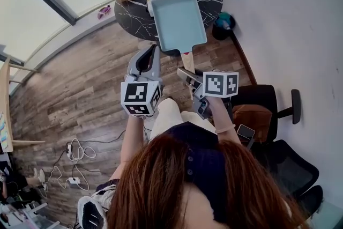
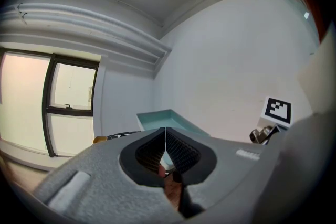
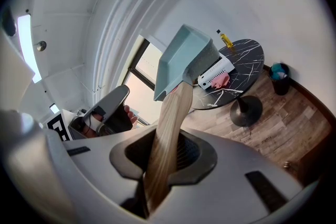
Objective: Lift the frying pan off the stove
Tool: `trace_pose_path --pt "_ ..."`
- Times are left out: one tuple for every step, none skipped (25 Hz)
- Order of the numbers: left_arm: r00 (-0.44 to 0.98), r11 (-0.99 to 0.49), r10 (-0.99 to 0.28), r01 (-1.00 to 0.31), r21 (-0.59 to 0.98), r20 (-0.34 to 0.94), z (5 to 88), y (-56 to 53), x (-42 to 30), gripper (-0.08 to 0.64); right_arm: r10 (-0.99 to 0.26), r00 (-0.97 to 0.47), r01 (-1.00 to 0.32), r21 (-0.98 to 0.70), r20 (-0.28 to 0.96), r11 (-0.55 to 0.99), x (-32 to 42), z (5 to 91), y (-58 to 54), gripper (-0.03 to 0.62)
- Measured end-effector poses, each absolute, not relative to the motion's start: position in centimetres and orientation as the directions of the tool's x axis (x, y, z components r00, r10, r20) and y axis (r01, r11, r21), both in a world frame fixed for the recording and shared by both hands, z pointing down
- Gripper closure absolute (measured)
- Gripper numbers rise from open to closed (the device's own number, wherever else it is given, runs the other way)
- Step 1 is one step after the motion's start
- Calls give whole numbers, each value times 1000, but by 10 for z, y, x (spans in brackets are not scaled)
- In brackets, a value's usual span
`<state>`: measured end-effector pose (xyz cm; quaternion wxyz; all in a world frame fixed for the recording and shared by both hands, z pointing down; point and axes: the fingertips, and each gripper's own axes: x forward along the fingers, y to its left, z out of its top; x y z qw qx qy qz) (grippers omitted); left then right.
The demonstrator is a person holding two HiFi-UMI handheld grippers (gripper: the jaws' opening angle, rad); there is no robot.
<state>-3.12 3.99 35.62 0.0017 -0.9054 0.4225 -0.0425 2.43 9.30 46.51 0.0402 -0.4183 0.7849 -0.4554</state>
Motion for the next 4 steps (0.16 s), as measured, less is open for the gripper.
trace_pose_path --pt "641 -645 -764 -764 -39 74 356 40 -30 546 -694 -646 -620 -749 319 234 25 465 93 515" --pt "643 -646 -763 -762 -40 72 355 40 -30 546 -694 -645 -621 -749 319 233 25 466 93 515" --pt "644 -647 -762 -761 -41 71 355 40 -29 546 -695 -644 -621 -749 319 231 25 466 93 515" --pt "646 -649 -761 -760 -42 69 354 40 -28 546 -696 -644 -621 -750 319 230 26 466 93 515"
